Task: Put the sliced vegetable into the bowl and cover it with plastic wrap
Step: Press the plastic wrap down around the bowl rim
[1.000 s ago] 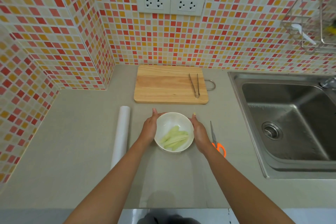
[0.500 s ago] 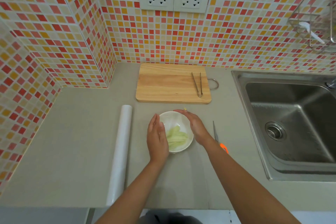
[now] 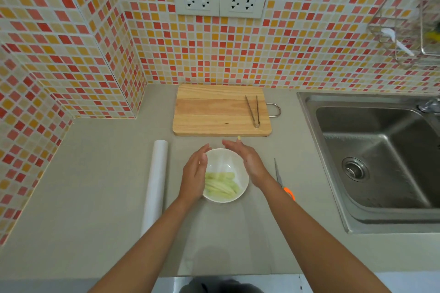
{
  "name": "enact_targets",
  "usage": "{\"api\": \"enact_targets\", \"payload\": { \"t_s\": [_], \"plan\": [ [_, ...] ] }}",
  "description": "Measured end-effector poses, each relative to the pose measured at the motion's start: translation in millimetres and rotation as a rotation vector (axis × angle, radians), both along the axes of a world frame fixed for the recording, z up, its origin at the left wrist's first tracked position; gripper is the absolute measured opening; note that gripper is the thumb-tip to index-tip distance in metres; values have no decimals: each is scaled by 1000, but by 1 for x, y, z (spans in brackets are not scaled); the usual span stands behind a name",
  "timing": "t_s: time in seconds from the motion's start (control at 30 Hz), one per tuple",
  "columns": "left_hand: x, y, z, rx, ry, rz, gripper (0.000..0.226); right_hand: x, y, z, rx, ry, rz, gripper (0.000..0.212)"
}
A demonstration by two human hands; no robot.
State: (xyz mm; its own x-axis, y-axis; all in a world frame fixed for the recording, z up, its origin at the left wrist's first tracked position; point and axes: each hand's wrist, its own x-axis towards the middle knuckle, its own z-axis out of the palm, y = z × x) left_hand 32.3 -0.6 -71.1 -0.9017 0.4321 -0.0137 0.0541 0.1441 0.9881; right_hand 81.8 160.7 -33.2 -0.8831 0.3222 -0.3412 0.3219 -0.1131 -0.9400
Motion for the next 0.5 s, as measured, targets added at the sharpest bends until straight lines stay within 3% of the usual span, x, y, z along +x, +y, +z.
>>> {"api": "enact_targets", "payload": {
  "t_s": [0.17,0.33,0.5],
  "plan": [
    [-1,2,-2,111,-123,40,50,4,-2,-3,-26,-11,28,42],
    [-6,6,-2,204,-284,55,42,7,-7,-8,-83,-14,-57,38],
    [-11,6,4,190,-534,76,76,13,-18,-17,-171,15,-278,36]
  ]
}}
